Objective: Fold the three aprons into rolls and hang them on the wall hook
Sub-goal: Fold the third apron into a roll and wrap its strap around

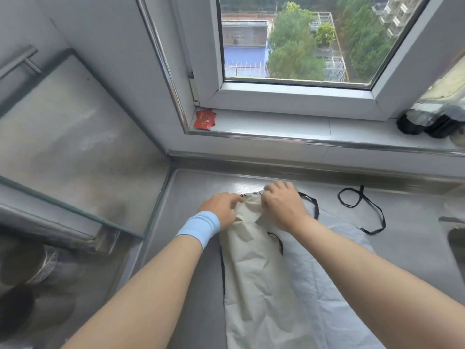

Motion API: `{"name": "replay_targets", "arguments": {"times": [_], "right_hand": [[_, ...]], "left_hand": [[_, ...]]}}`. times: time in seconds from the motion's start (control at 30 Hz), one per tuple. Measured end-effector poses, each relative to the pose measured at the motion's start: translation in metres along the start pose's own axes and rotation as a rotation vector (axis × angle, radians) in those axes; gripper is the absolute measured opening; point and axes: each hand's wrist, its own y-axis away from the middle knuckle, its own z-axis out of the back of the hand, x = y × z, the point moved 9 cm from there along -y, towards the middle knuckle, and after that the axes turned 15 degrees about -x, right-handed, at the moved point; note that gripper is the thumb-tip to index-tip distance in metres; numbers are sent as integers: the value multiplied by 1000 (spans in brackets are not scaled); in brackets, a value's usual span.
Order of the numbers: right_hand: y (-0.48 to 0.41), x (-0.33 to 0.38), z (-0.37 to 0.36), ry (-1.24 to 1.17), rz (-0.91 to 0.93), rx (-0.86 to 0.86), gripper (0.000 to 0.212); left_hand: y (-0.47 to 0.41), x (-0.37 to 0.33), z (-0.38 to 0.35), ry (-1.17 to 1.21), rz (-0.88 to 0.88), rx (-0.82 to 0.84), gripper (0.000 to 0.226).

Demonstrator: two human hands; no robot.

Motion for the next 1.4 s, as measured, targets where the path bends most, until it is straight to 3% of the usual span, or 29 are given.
{"name": "replay_targets", "arguments": {"times": [0.1, 0.17, 0.23, 0.33, 0.4, 0.47, 0.57, 0.63, 0.77, 0.87, 0.97, 1.07, 1.13, 1.2, 1.23, 1.3, 1.4], "right_hand": [[-33, -17, 40, -90, -174, -209, 5], [-54, -22, 58, -168, -269, -219, 12], [-71, -29, 67, -235, -393, -161, 20], [-80, -39, 78, -352, -563, -238, 24], [-74, -35, 91, -483, -577, -398, 25], [-63, -17, 93, -521, -444, -465, 17], [-41, 11, 61, -457, -313, -281, 11], [-26, 26, 30, -464, -311, -89, 14], [-12, 52, -7, -522, -364, 159, 34], [-7, 60, -26, -336, -301, 268, 28], [-4, 46, -38, -439, -498, 285, 17], [-2, 34, -44, -621, -661, 252, 13], [-5, 30, -28, -455, -513, 46, 28], [-9, 46, -1, -278, -220, -211, 34], [-7, 62, 12, -239, -54, -288, 31], [3, 95, 12, -208, 239, -252, 27], [26, 113, -21, -141, 414, 80, 42]], "left_hand": [[-4, -14, 14, -127, -140, -42, 70], [-10, -23, 23, -258, -235, -106, 74], [-21, -31, 35, -355, -272, -206, 59], [-42, -24, 61, -130, 29, -290, 26], [-50, -7, 63, 188, 304, -257, 36], [-56, 9, 69, 402, 427, -311, 36], [-60, 22, 75, 646, 430, -428, 12], [-55, 28, 78, 734, 372, -521, 30], [-28, 54, 74, 497, 327, -668, 49], [-13, 69, 61, 334, 314, -574, 50], [-8, 78, 35, 227, 377, -337, 44], [-9, 96, 7, 442, 676, -213, 42], [-16, 91, -11, 617, 751, -102, 32], [-27, 87, -16, 591, 683, -87, 11], [-32, 88, -18, 568, 671, -102, 18], [-36, 85, -16, 539, 651, -123, 23], [-43, 79, -2, 459, 638, -176, 31]]}}
